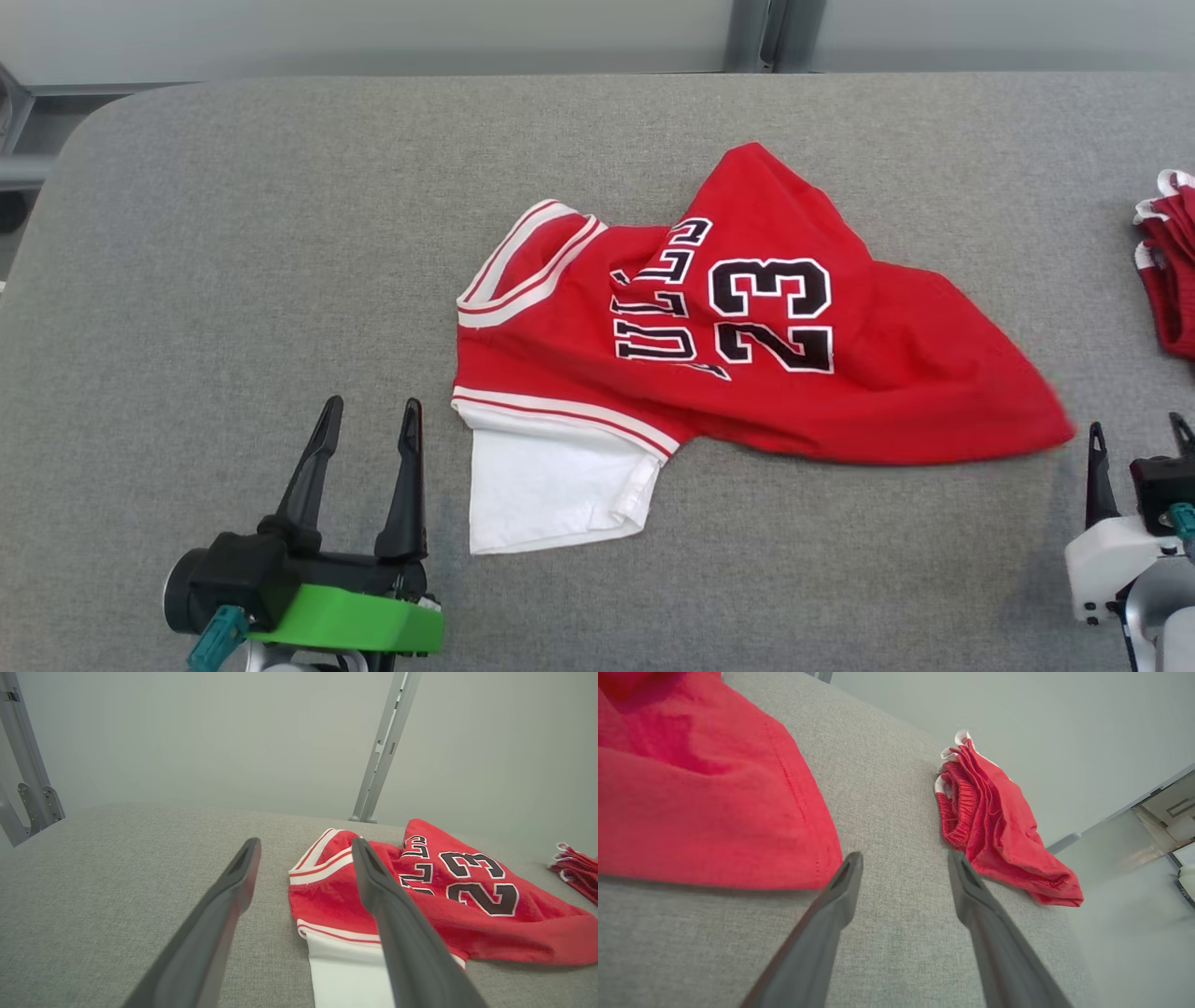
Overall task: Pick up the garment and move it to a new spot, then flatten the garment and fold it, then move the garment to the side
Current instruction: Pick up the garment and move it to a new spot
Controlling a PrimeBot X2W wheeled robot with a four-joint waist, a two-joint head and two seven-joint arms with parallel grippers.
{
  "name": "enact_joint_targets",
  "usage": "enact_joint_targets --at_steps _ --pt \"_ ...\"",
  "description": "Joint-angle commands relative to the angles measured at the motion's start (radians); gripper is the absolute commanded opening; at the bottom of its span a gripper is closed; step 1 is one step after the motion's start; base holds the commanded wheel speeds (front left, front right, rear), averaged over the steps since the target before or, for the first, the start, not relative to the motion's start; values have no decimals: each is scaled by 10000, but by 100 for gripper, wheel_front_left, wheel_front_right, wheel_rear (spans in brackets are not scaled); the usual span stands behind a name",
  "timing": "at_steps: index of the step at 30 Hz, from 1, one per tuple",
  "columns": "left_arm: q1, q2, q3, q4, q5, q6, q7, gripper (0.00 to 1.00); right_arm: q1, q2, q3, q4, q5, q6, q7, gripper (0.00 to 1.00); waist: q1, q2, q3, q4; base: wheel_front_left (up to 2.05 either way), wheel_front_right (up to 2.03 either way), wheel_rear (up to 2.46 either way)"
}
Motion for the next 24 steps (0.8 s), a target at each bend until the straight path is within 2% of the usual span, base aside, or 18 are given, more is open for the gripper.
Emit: enact_joint_targets --at_steps 1,6,8,11,15,19,24 --pt "-146 16 33 22 36 -28 1 100 -121 16 -111 45 -102 -18 24 100 0 0 -1 -2 0 0 0" --pt "-127 16 96 217 68 10 1 100 -435 126 -870 374 -2 -18 -155 100 0 0 -35 29 0 0 0" --pt "-120 17 134 267 123 7 1 100 -588 160 -1082 475 483 -18 -391 100 0 0 -58 46 0 0 0" --pt "-72 16 165 353 -53 -23 1 100 -868 191 -1087 795 2035 -16 -710 100 0 0 -146 64 0 0 0" --pt "53 17 262 516 -750 -75 1 100 -1022 174 -315 1190 4030 -16 -1052 100 0 0 -369 46 0 0 0" --pt "173 17 399 904 -1191 -138 1 100 -816 180 827 1317 5559 -16 -1286 100 0 0 -665 -30 0 0 0" --pt "220 188 500 1445 -1313 -175 1 100 -524 177 2047 1116 6677 -16 -1398 100 0 0 -1056 -169 0 0 0"
